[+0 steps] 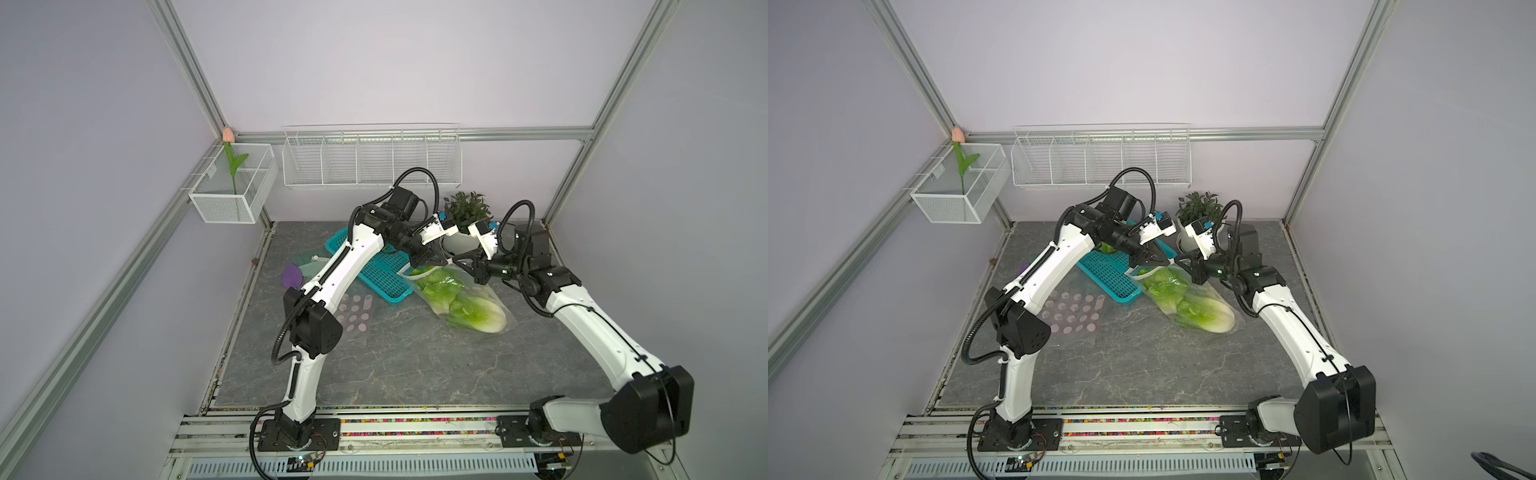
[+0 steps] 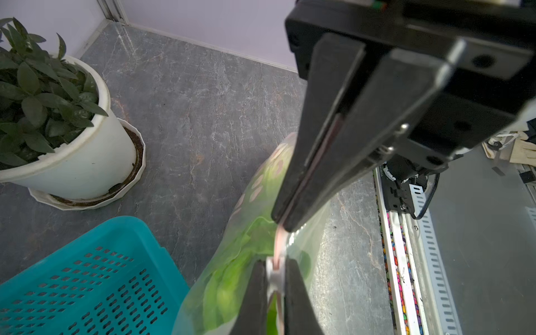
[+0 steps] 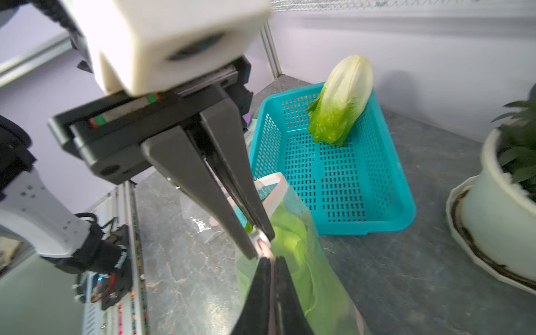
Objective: Put the chinese cabbages into a zipper bag and zip it
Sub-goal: Zip the zipper on the zipper food storage bag.
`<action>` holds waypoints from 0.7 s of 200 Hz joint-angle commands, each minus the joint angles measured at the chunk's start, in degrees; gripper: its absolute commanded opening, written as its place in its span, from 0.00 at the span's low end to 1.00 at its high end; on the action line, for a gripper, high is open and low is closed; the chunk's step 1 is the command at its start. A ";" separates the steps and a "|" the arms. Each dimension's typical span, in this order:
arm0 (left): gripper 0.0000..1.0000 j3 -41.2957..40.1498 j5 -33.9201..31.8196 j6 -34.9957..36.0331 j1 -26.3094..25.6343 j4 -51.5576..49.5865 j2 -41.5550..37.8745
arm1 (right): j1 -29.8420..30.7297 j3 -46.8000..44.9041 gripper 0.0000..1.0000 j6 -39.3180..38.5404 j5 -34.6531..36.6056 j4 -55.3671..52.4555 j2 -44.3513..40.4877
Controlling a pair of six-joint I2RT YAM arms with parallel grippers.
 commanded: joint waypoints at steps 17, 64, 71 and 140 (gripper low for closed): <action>0.01 1.29 -2.97 0.37 2.03 -1.51 -1.43 | 4.40 -0.64 0.07 -8.86 16.74 -2.24 -4.98; 0.05 1.19 -2.33 2.16 4.25 -3.46 -1.50 | 3.94 0.48 0.07 -8.57 12.26 -3.14 -5.75; 0.05 1.11 -2.16 2.75 4.59 -3.84 -1.50 | 3.69 0.87 0.07 -8.38 11.05 -3.27 -5.67; 0.10 -1.37 -0.98 5.70 5.52 -5.65 -3.05 | 0.40 2.79 0.07 -7.17 7.24 -4.37 -5.75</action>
